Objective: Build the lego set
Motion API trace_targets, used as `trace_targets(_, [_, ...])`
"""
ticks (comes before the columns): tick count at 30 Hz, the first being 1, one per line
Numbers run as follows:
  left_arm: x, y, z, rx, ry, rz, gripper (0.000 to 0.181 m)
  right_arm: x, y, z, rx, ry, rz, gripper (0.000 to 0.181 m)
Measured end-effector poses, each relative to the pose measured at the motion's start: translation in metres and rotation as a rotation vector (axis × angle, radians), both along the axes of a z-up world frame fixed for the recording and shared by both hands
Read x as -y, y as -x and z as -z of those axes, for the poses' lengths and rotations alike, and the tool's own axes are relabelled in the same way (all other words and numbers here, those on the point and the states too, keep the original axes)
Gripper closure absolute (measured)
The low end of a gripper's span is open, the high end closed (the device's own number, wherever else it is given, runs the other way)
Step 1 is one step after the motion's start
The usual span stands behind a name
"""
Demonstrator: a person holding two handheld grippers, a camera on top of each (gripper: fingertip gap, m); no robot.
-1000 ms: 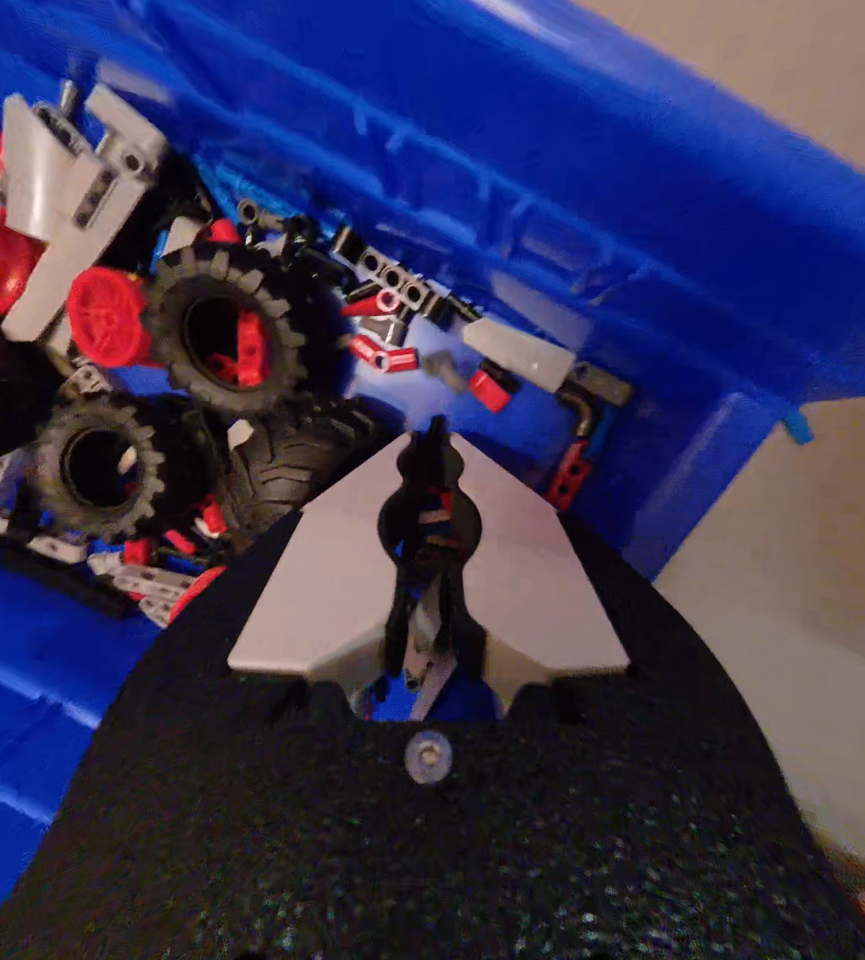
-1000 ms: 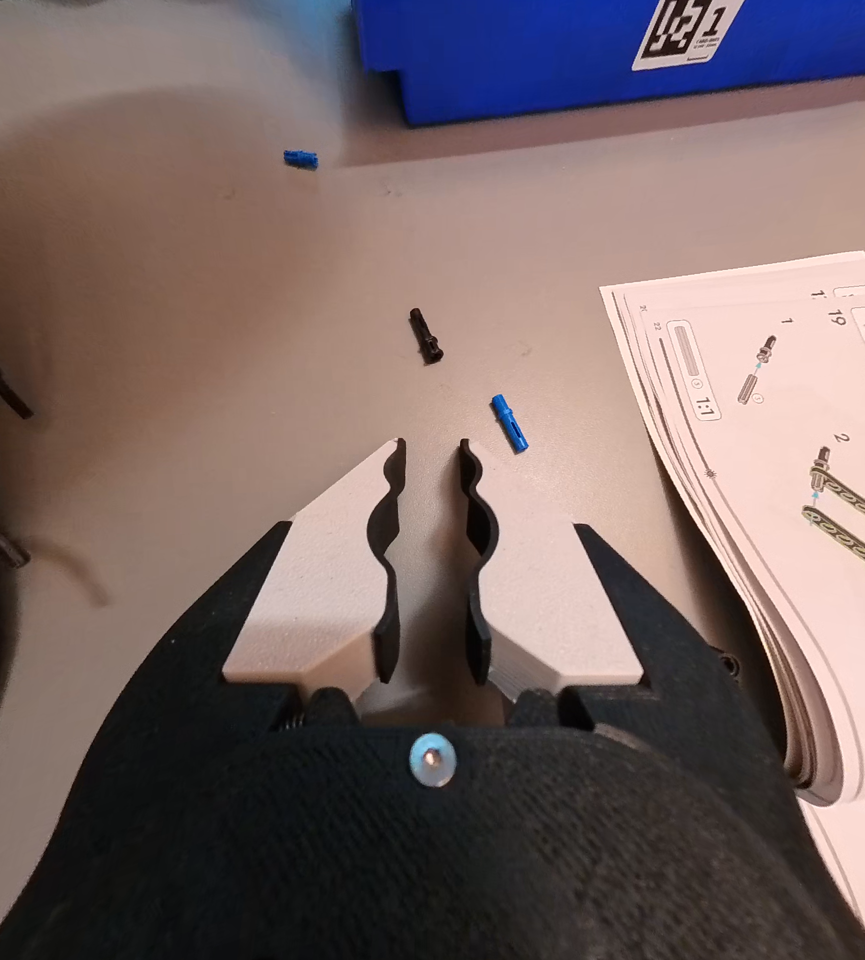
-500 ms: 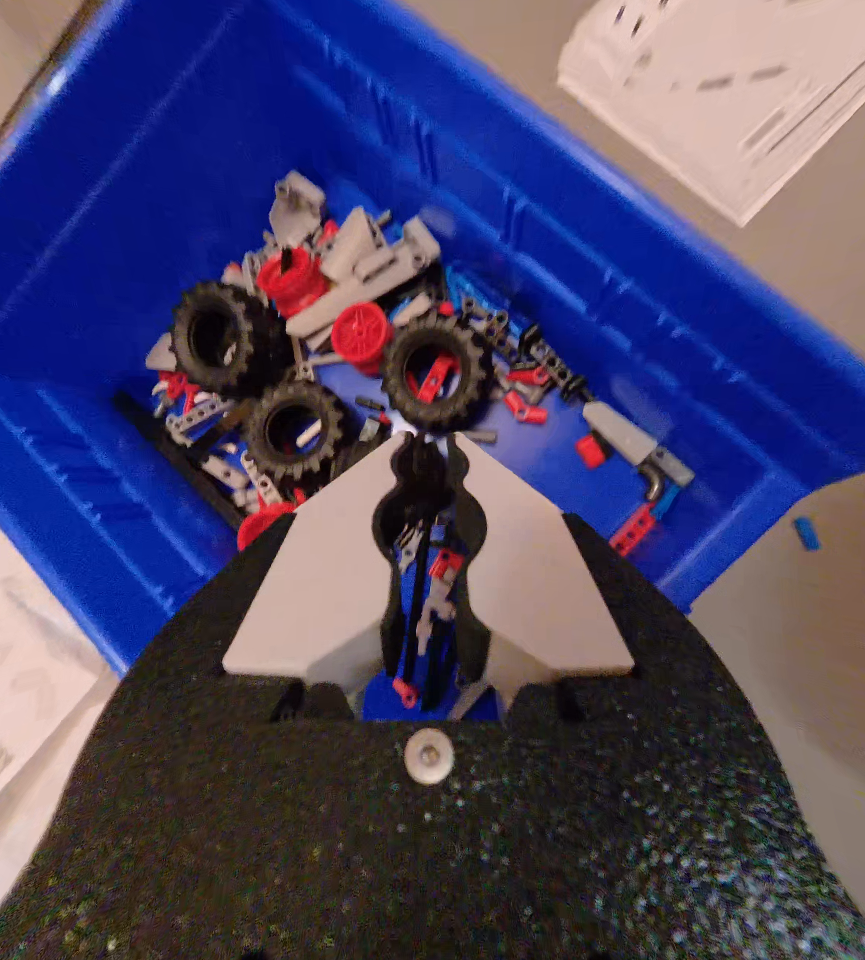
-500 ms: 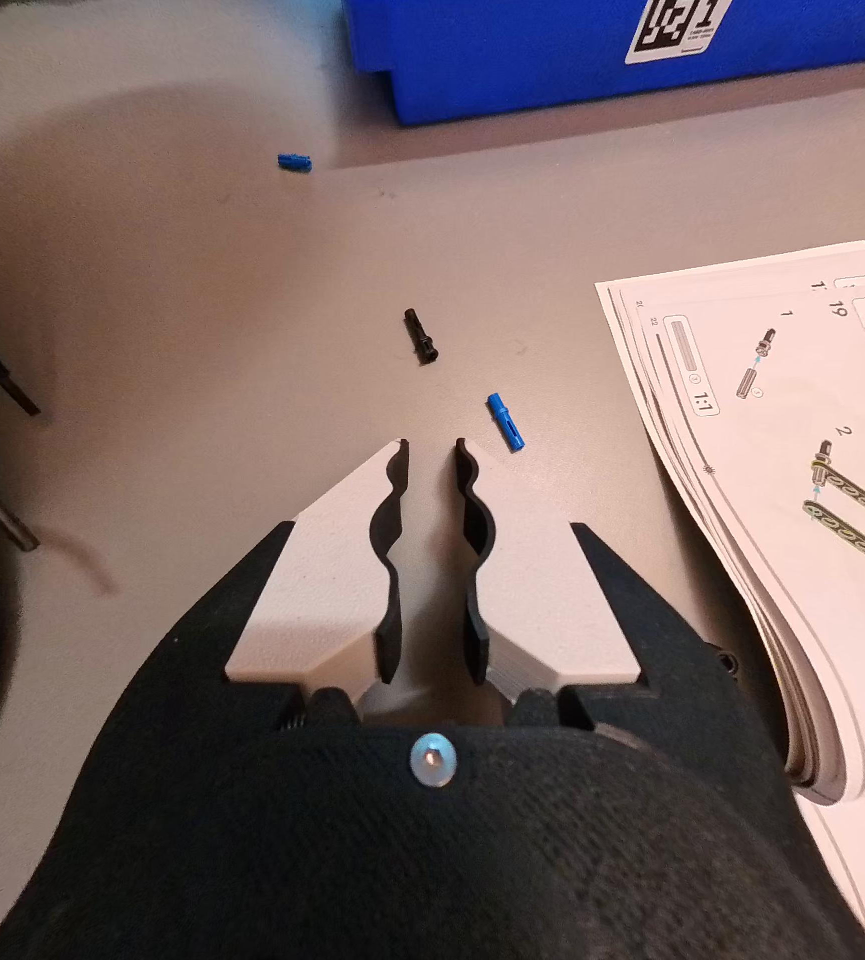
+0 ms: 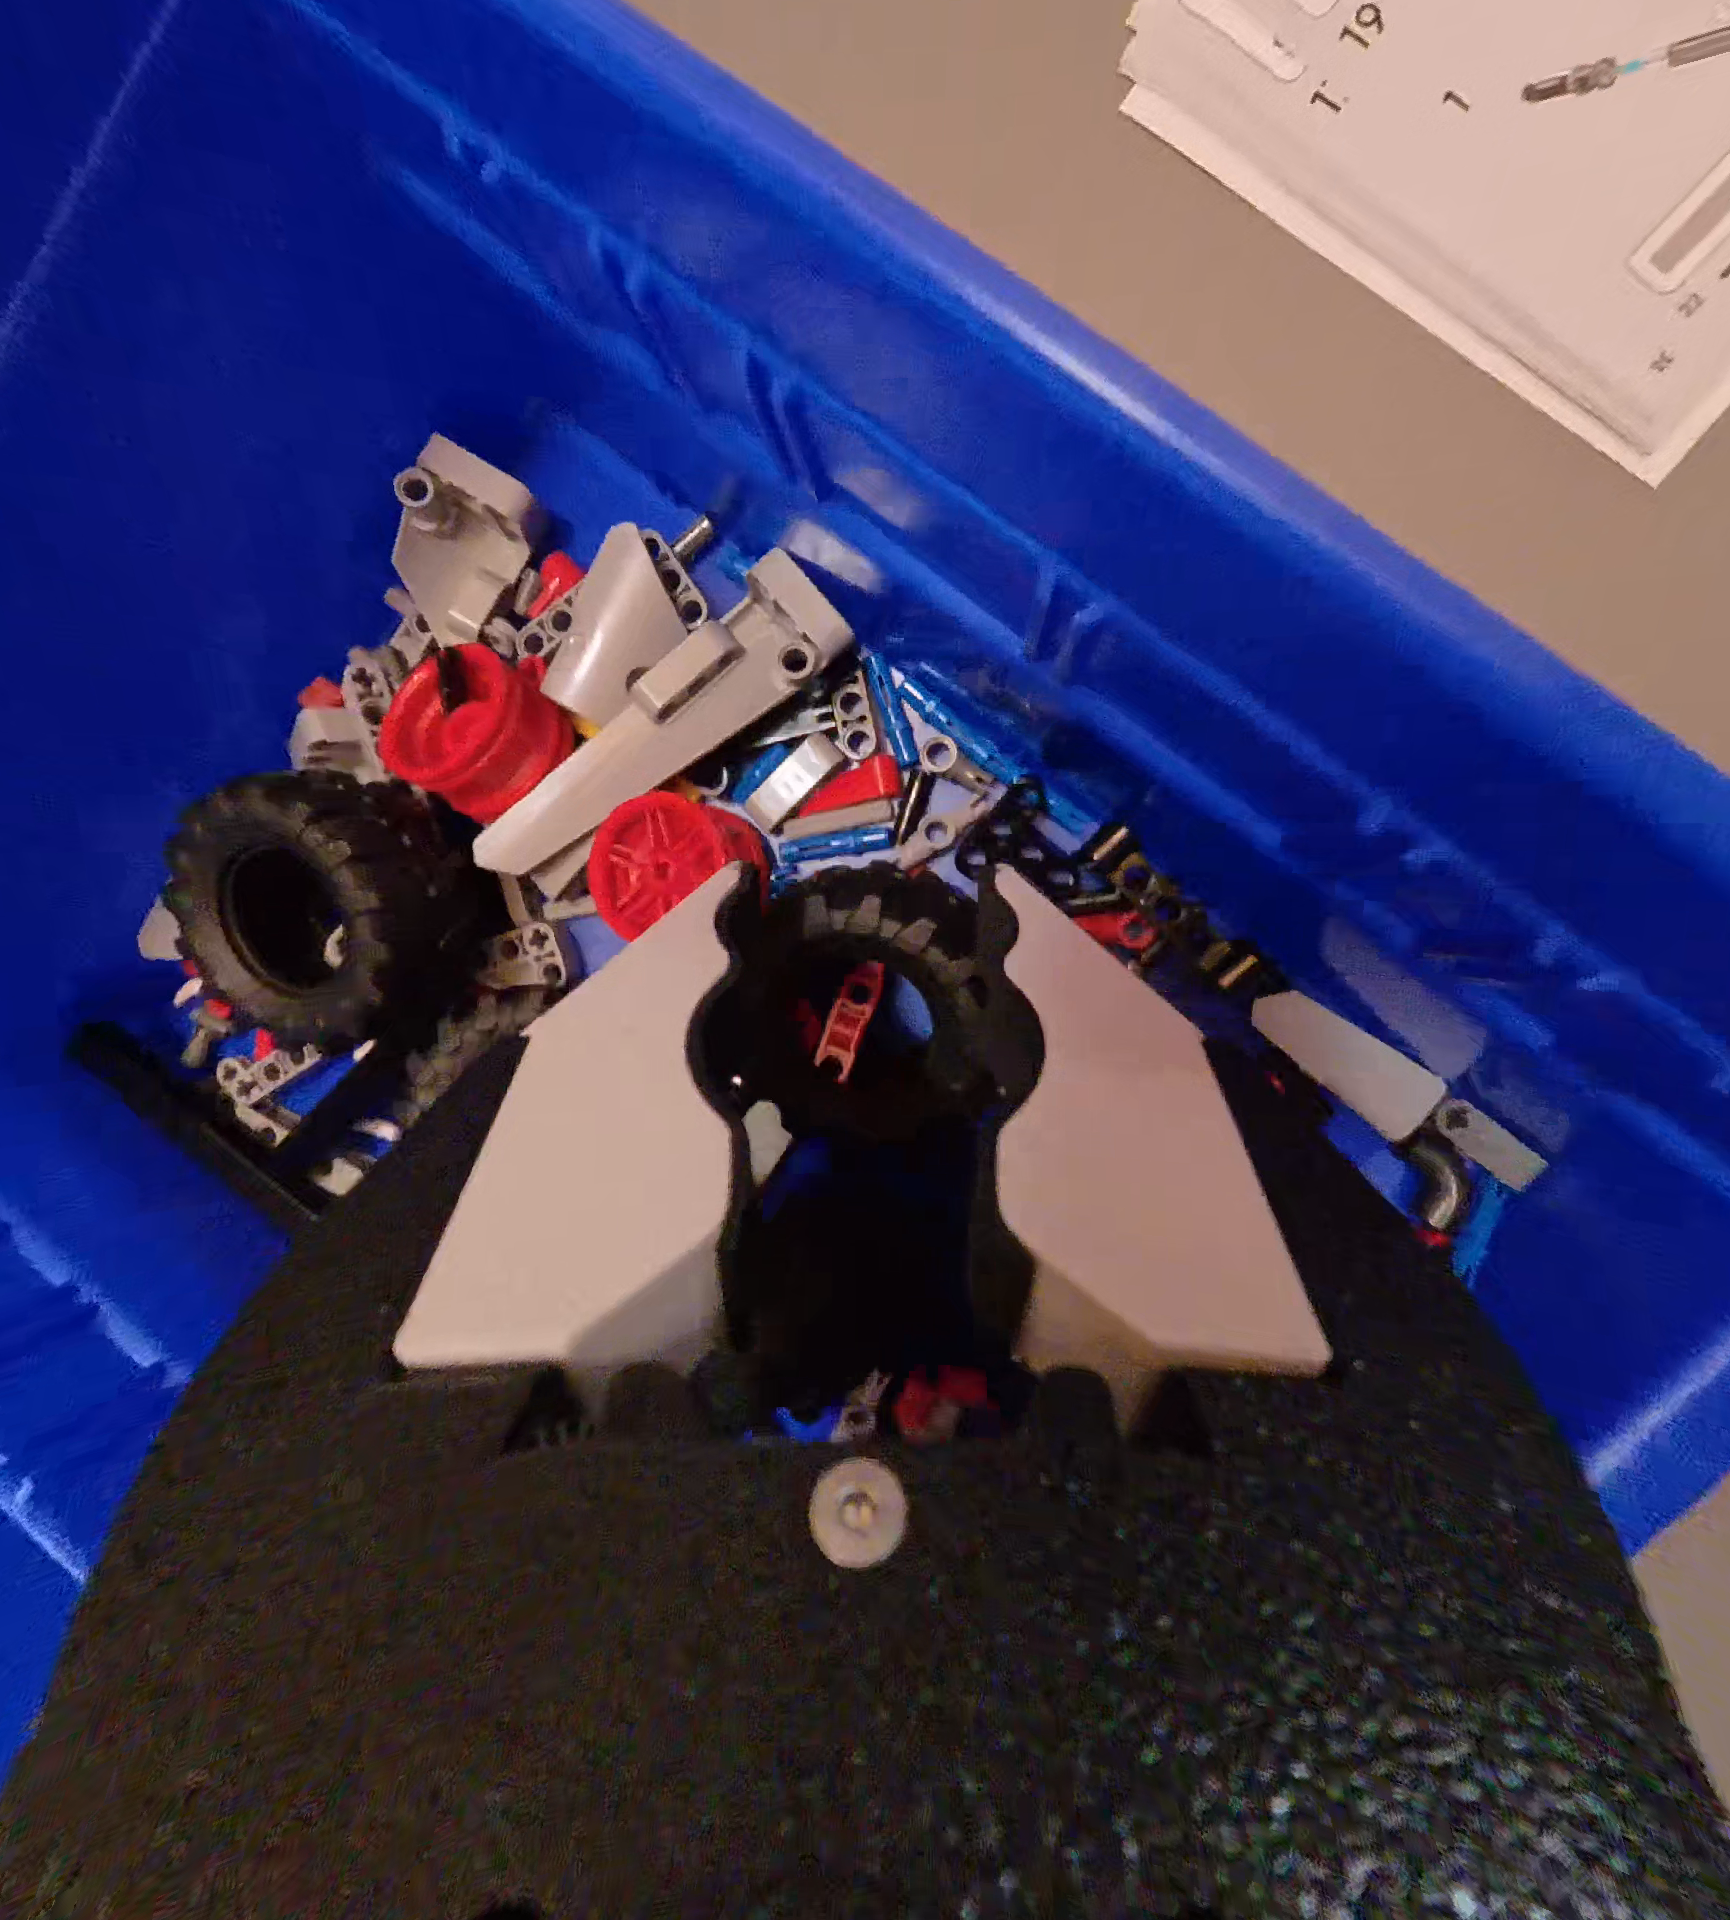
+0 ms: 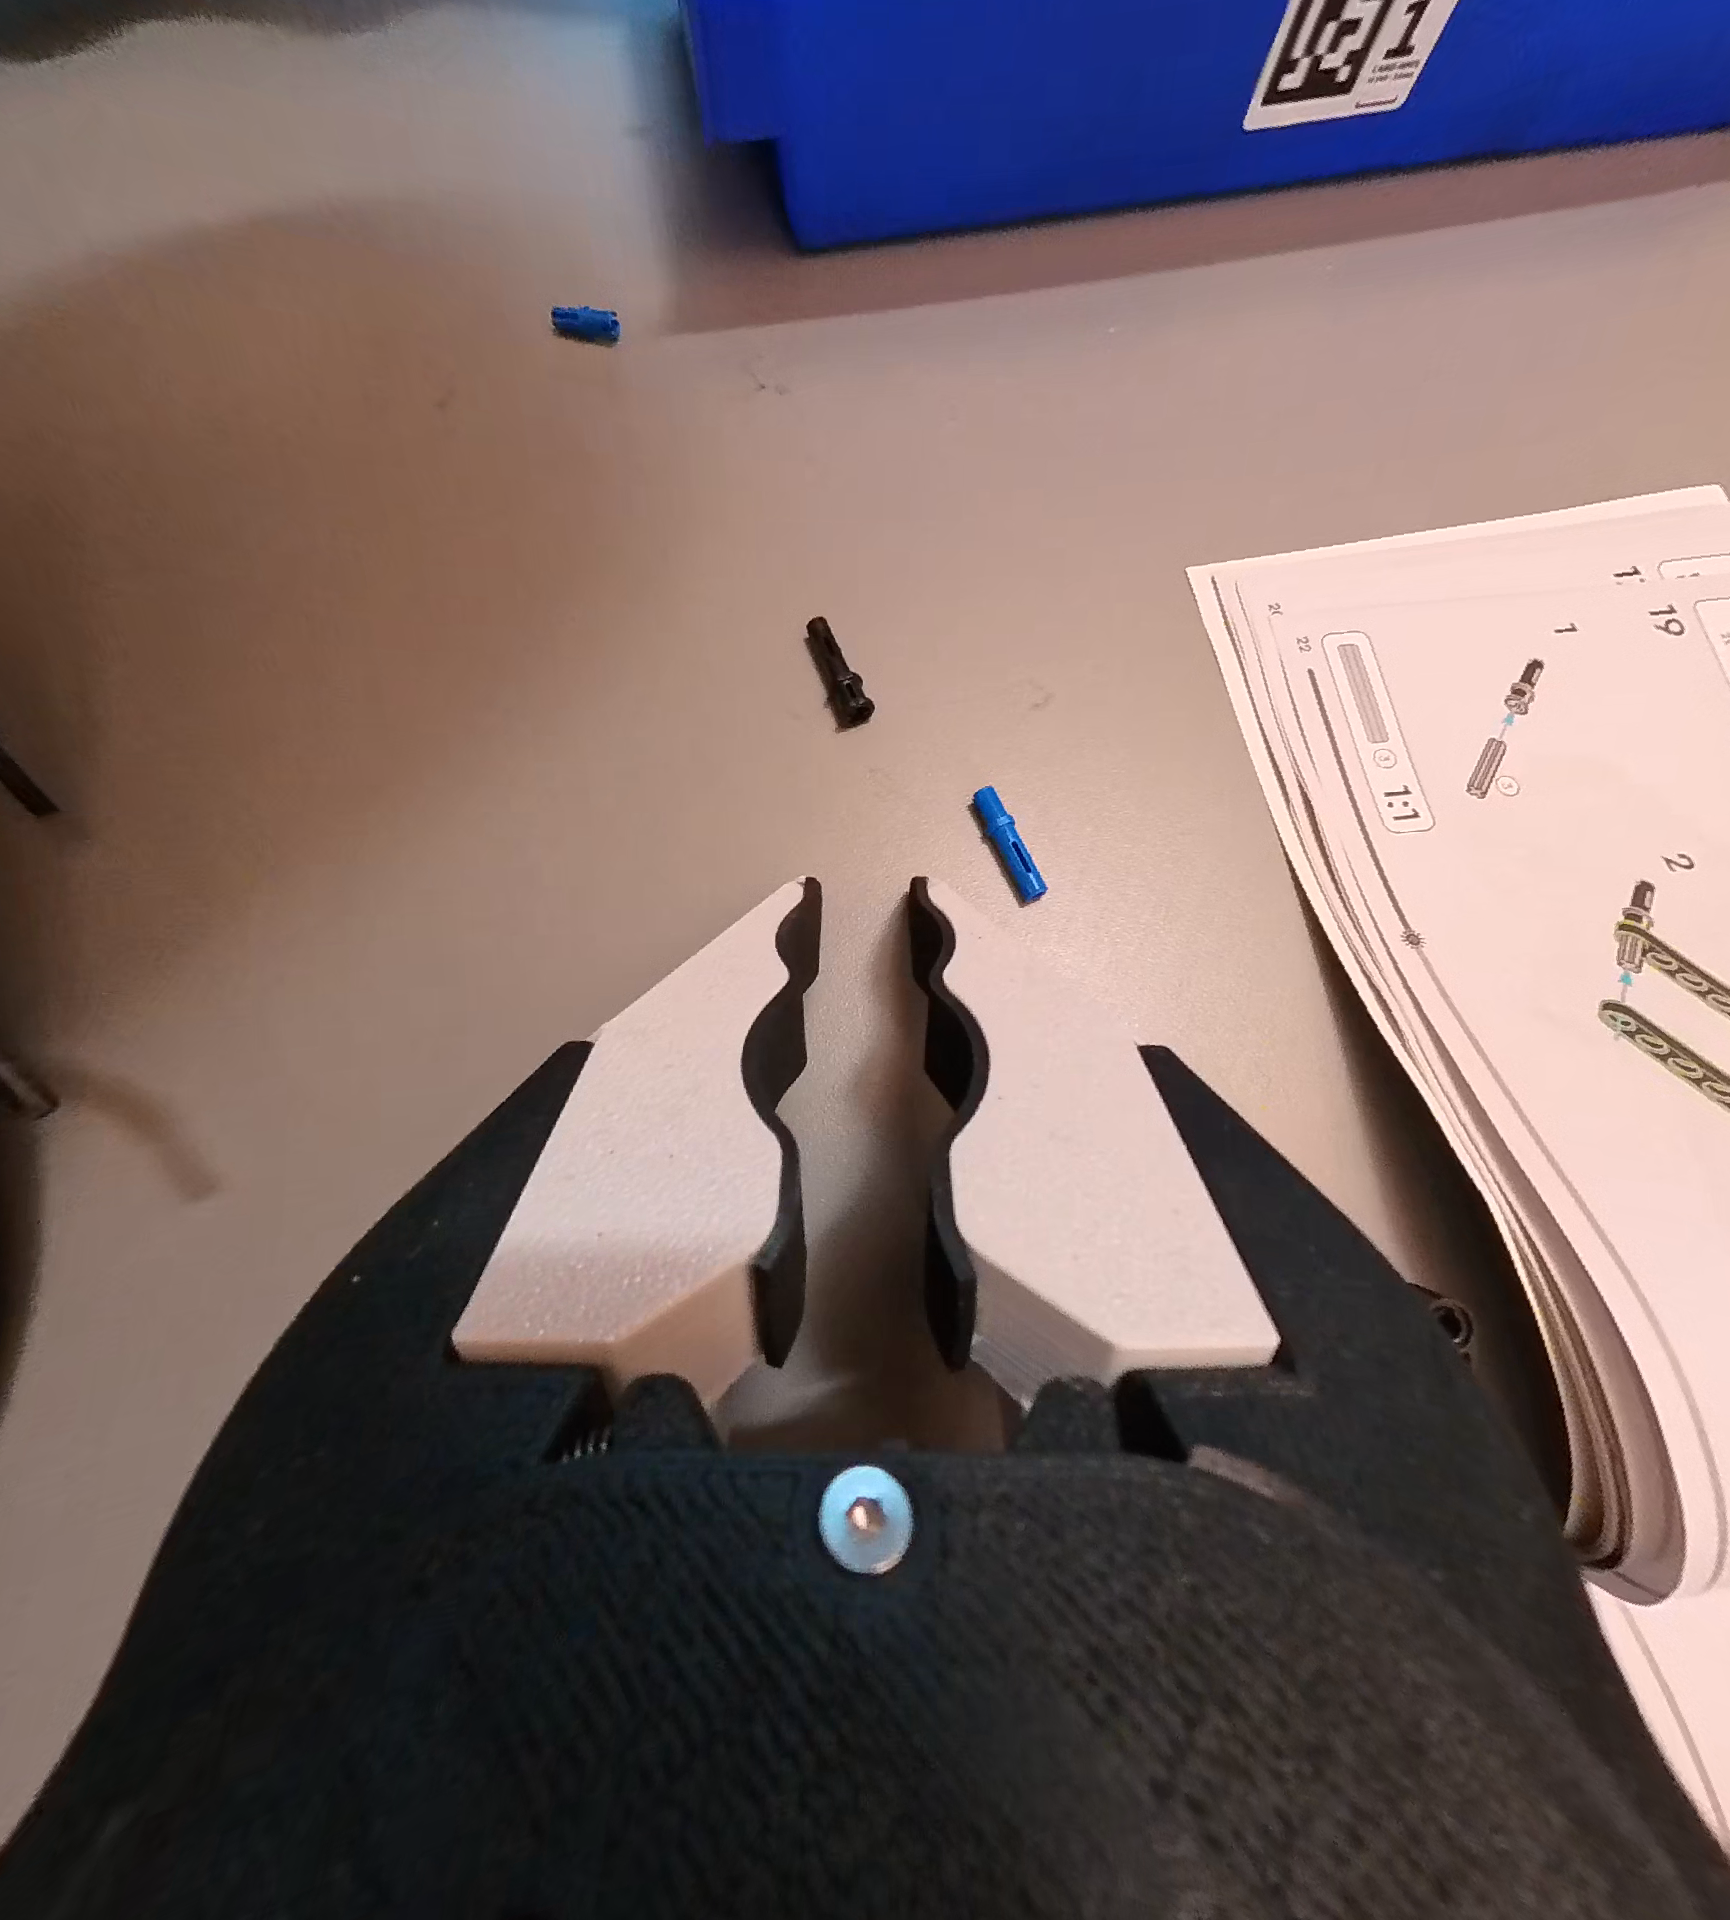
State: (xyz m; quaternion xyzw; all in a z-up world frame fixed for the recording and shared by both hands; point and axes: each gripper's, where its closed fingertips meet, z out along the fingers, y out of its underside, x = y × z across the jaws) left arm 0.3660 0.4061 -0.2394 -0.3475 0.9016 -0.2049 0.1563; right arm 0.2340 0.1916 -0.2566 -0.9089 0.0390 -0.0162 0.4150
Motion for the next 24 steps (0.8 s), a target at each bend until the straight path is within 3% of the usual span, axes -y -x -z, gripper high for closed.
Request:
trace_targets(7, [-0.034,0.027,-0.021,-0.059,0.039,-0.086,0.141,0.0,0.001,0.0,-0.011,-0.002,-0.006,0.165])
trace_targets(16, [-0.111,0.041,-0.054,0.016,-0.279,-0.312,0.153,0.0,0.0,0.0,-0.015,-0.002,-0.001,0.166])
trace_targets(19, [-0.1,0.024,-0.068,0.115,-0.193,-0.333,0.157,0.0,0.0,0.0,-0.021,-0.003,0.002,0.167])
trace_targets(24, [-0.055,-0.001,-0.06,0.144,-0.029,-0.175,0.171,0.0,-0.001,0.0,-0.01,-0.001,0.005,0.168])
